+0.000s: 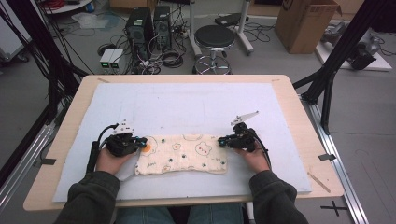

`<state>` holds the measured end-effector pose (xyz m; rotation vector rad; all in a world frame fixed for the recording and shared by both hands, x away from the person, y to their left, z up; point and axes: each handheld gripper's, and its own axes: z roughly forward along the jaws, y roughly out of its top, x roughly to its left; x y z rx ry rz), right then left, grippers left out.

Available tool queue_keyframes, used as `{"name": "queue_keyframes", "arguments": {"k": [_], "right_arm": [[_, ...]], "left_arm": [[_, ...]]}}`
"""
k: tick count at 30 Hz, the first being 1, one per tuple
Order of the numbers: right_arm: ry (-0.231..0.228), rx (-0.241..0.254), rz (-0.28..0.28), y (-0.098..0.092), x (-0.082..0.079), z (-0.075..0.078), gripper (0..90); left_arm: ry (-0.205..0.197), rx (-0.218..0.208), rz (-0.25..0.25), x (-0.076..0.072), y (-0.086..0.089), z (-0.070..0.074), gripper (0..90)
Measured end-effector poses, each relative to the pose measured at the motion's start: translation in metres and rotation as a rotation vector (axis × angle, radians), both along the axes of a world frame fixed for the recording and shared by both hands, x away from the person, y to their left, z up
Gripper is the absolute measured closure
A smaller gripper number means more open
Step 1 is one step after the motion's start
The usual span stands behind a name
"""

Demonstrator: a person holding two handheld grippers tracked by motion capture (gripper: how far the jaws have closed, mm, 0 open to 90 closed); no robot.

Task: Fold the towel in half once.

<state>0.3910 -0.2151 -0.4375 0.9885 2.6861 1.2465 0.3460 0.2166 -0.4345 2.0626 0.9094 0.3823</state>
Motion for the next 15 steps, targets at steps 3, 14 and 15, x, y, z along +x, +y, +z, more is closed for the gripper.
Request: {"name": "queue_keyframes", "arguments": {"k": [3,14,15], "right_arm": [[-0.012,0.017,-0.004,-0.001,-0.001,0.003,80.6],[-0.071,0.042,-0.002,-0.003,-0.005,0.015,62.9],[-0.067,0.044,0.0,-0.003,-0.005,0.016,61.8]], "left_arm": [[-0.002,-0.019,0.002,0.0,0.001,0.002,83.5],[-0.012,-0.051,-0.019,-0.003,0.001,0.011,77.3],[-0.014,-0.055,-0.018,-0.003,0.001,0.012,77.0]]}}
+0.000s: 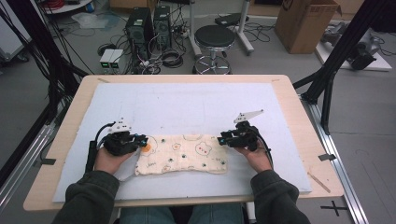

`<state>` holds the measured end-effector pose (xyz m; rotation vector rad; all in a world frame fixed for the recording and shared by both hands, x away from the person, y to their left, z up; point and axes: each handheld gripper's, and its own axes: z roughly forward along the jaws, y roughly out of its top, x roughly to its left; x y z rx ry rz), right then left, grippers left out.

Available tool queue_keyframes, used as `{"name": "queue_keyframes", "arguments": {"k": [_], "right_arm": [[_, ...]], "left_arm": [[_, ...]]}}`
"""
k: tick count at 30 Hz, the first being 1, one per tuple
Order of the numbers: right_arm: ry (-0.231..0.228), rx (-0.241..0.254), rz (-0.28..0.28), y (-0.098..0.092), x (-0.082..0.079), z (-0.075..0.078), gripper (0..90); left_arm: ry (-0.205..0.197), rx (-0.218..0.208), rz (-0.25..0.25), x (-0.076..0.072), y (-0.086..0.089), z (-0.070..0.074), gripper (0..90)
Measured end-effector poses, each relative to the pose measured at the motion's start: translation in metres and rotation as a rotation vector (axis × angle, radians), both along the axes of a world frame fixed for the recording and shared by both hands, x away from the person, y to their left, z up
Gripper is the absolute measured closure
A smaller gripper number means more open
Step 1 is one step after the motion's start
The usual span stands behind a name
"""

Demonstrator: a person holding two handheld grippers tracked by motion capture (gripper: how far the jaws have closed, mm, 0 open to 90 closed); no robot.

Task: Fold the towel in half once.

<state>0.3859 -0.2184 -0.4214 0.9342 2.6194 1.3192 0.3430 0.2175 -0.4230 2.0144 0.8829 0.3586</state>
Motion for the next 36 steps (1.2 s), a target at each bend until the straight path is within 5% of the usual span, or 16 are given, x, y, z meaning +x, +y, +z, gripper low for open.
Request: {"name": "queue_keyframes", "arguments": {"k": [10,14,19,30,36], "right_arm": [[-0.02,0.014,-0.043,-0.005,0.002,0.01,30.1],[-0.02,0.013,-0.063,-0.007,0.004,0.013,21.4],[-0.042,0.005,-0.088,-0.009,0.009,0.018,12.4],[-0.071,-0.007,-0.083,-0.012,0.018,0.028,12.3],[-0.067,-0.009,-0.088,-0.014,0.024,0.029,12.3]], "left_arm": [[-0.002,-0.032,0.02,-0.001,0.003,0.007,54.4],[0.004,-0.042,0.04,0.0,0.007,0.011,38.0],[0.002,-0.051,0.05,0.002,0.011,0.023,29.2],[-0.009,-0.052,0.063,0.01,0.017,0.043,25.7],[0.014,-0.056,0.066,0.017,0.017,0.039,26.0]]}}
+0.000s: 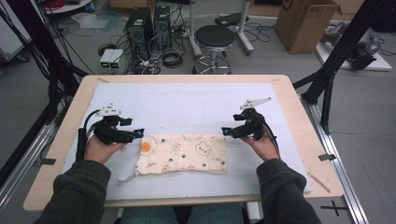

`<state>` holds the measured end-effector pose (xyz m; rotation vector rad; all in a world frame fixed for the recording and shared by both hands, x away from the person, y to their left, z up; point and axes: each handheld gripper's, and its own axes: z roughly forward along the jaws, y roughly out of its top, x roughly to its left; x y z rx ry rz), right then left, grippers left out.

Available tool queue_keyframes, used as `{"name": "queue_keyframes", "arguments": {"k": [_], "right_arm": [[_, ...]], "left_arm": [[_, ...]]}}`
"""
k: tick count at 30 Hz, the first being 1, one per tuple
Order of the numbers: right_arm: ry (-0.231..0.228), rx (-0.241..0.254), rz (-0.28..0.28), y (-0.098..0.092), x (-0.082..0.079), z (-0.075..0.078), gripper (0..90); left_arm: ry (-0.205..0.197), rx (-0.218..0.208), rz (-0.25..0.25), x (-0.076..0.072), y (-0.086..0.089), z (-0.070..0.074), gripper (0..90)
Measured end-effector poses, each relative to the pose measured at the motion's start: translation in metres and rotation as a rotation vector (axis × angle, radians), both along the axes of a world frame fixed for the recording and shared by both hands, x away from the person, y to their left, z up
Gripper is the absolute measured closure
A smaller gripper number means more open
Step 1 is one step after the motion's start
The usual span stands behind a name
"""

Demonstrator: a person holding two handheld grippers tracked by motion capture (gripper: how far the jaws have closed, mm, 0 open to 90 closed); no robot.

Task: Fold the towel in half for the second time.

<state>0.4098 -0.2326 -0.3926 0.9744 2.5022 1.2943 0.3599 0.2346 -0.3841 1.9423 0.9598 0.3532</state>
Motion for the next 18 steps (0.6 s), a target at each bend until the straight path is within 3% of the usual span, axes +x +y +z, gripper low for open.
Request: {"name": "queue_keyframes", "arguments": {"k": [8,12,18], "right_arm": [[0.025,-0.02,-0.021,0.001,0.007,-0.006,12.3],[0.04,-0.028,-0.028,0.002,0.01,-0.009,12.5],[0.071,-0.038,-0.019,0.005,0.016,-0.016,18.4]], "left_arm": [[0.022,0.012,0.012,0.012,0.0,-0.01,30.9],[0.035,-0.002,0.024,0.017,-0.001,-0.014,31.5],[0.054,0.0,0.011,0.022,-0.003,-0.021,34.4]]}}
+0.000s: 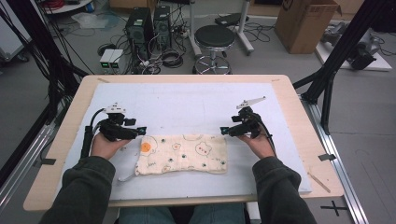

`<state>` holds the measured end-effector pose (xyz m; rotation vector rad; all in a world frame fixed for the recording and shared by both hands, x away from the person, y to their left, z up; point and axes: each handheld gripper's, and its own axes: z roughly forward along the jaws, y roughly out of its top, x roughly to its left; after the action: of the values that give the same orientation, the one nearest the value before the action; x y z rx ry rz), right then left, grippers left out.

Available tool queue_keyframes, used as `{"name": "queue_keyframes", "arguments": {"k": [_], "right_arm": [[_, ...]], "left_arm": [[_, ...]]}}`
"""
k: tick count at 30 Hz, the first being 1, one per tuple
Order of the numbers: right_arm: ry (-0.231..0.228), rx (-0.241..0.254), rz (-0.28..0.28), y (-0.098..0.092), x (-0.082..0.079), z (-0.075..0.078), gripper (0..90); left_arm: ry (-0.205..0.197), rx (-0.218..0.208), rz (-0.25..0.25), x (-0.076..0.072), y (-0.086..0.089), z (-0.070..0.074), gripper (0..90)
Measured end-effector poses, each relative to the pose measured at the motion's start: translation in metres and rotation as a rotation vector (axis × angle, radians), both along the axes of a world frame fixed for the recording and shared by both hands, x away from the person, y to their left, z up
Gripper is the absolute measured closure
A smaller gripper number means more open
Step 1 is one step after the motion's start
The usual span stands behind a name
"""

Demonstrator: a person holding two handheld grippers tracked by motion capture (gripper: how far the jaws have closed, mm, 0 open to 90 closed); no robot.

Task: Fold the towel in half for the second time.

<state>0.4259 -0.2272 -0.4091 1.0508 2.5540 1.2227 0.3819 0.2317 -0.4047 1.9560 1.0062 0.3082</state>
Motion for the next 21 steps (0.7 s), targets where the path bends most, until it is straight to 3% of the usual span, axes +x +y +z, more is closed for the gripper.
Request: {"name": "queue_keyframes", "arguments": {"k": [10,18,21], "right_arm": [[0.076,-0.016,0.065,0.007,0.004,-0.008,46.6],[0.137,-0.04,0.103,0.009,0.004,-0.015,57.1],[0.144,-0.073,0.117,0.013,0.003,-0.017,60.3]], "left_arm": [[0.047,0.032,-0.059,0.005,-0.008,-0.013,45.4],[0.089,0.049,-0.086,0.004,-0.012,-0.021,55.9],[0.101,0.064,-0.094,0.004,-0.011,-0.025,60.2]]}}
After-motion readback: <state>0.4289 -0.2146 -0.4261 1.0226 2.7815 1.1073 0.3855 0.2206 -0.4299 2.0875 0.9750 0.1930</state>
